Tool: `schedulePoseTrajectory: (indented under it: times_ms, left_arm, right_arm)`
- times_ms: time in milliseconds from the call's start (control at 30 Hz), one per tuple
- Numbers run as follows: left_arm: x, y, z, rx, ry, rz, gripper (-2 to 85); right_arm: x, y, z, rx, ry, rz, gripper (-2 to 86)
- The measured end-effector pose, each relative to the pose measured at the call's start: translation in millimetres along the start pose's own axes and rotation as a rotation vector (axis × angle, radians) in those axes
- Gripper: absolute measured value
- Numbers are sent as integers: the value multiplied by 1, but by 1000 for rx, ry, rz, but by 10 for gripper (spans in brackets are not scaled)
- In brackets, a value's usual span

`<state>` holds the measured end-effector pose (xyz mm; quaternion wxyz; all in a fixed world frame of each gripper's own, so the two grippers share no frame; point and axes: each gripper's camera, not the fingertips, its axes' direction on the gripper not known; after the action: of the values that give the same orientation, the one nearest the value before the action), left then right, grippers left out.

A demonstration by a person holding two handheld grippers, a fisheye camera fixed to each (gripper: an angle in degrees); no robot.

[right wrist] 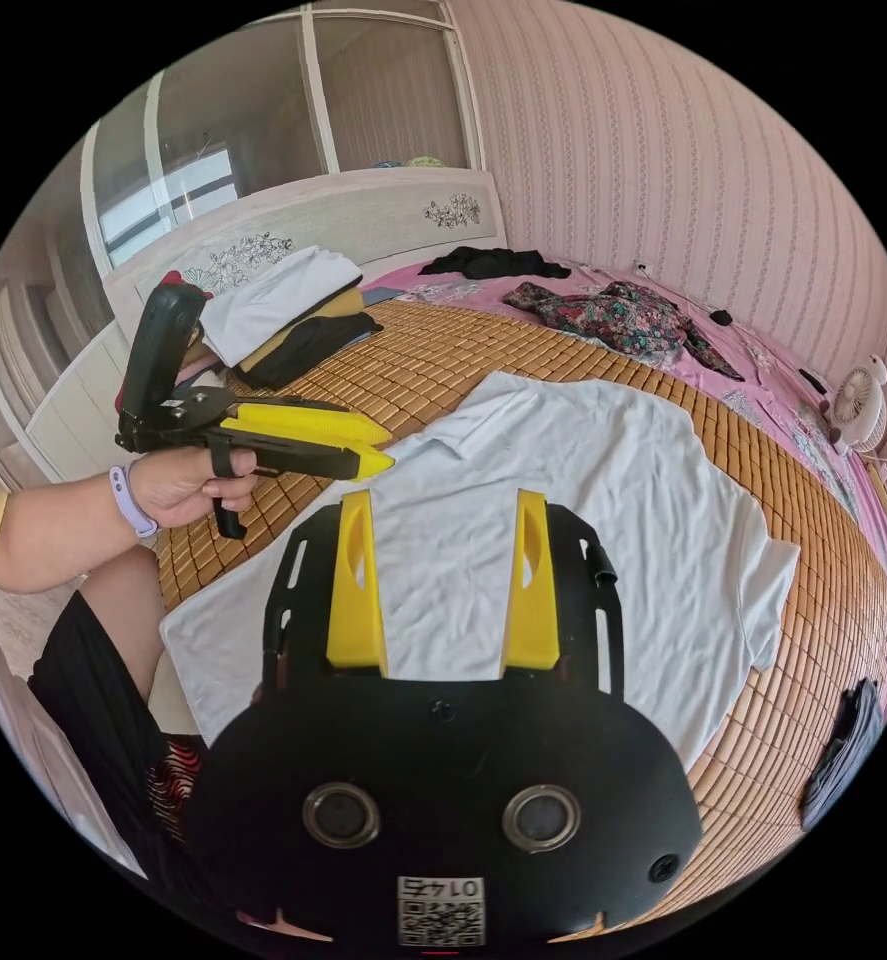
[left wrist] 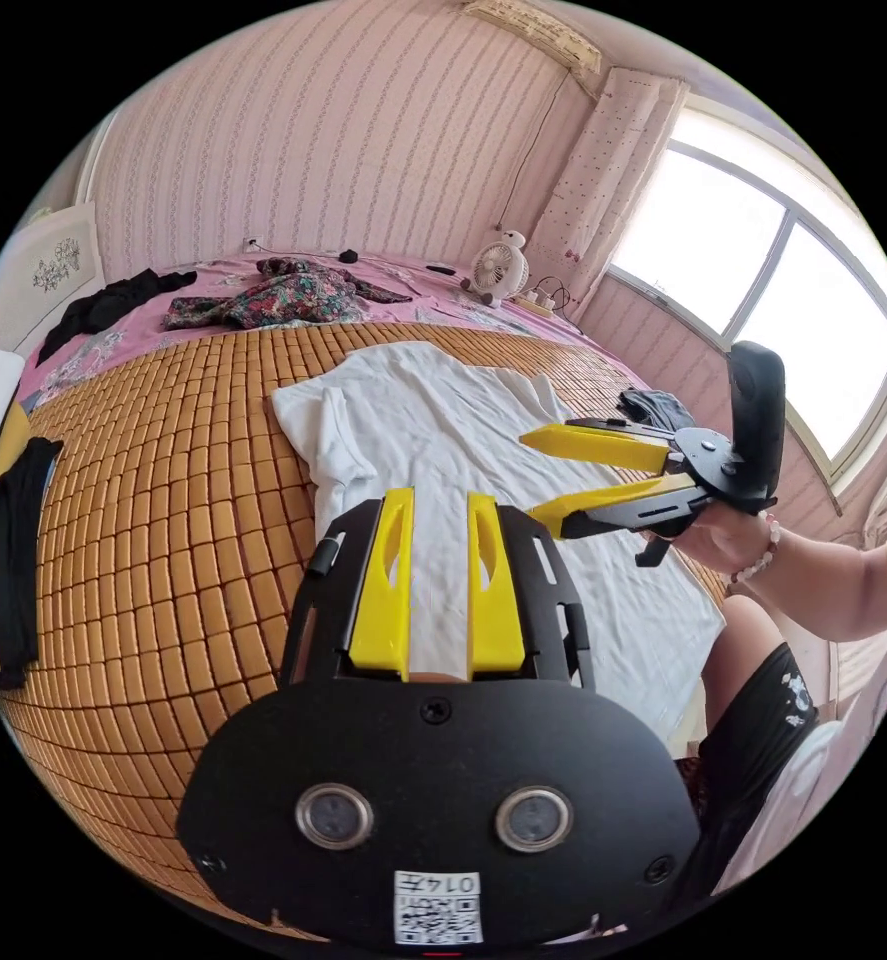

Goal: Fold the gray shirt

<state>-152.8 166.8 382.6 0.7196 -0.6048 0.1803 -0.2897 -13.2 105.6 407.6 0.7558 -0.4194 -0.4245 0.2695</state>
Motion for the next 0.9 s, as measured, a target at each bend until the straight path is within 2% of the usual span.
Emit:
schedulePoseTrajectory:
  times_ms: [133,267,433,533,700,900]
  left_arm:
    - [-16,-31,52,-54,-115,70,83]
    - [-32,-42,100,-126,-239,93,70]
    - [-56,-48,136,-256,-251,44,55]
    - [-71,-52,136,-252,-202,17,36]
    - [-98,-51,113,-182,-154,-28,5]
    - [-152,-22,31,40,-189,-244,-4]
  right_arm:
    - [35,-27,45,-3,52,-17,149]
    - [84,-67,92,-4,42,25,126]
    - [118,-103,165,-89,30,38,82]
    - [136,-113,211,-187,-24,83,54]
    - [124,-132,217,-134,-41,-30,40]
    - [57,-176,209,-74,-116,-247,33]
